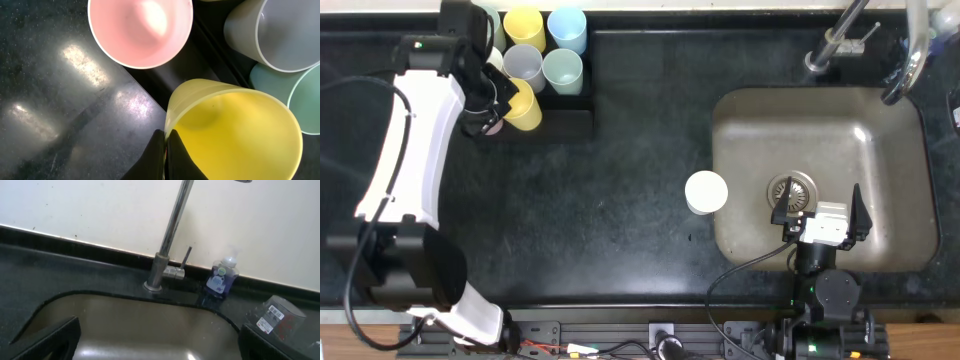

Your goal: Store Cups

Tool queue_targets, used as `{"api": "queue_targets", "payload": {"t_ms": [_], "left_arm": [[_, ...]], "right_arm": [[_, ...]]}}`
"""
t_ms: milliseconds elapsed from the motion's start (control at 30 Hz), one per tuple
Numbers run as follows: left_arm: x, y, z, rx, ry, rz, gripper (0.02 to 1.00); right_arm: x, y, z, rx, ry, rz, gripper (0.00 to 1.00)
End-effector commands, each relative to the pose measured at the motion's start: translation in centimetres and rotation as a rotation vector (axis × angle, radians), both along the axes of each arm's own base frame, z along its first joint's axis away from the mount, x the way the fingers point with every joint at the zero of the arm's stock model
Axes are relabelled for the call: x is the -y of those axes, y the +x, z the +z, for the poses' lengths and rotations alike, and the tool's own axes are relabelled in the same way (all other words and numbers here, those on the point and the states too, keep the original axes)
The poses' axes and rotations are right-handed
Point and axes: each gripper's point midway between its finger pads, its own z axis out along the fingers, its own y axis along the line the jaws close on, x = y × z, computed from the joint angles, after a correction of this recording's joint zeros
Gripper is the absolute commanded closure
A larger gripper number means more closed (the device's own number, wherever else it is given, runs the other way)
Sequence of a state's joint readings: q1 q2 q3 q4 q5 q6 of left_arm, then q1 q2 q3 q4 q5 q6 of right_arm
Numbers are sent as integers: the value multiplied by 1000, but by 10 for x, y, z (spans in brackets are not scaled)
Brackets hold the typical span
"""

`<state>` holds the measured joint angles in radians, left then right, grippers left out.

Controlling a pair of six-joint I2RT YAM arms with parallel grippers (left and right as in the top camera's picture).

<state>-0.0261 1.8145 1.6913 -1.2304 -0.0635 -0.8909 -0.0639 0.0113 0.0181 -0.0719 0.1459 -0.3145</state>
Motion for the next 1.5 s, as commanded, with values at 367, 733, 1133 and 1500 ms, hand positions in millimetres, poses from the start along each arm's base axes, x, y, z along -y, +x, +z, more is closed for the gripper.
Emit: {"api": "queue_targets", "payload": {"t_ms": [367,733,1133,1500], "left_arm": [[-2,4,-36,-89,19,2,982],[-11,16,-44,-67,71,12,982],[-11,22,-47,-49,73,13,982],[-11,22,-55,-48,73,13,982]], "right_arm": [[0,0,-3,0,0,-2,3],[0,0,-3,0,0,-2,3],[0,0,-3,0,0,-2,3],[0,0,-3,0,0,-2,5]]}}
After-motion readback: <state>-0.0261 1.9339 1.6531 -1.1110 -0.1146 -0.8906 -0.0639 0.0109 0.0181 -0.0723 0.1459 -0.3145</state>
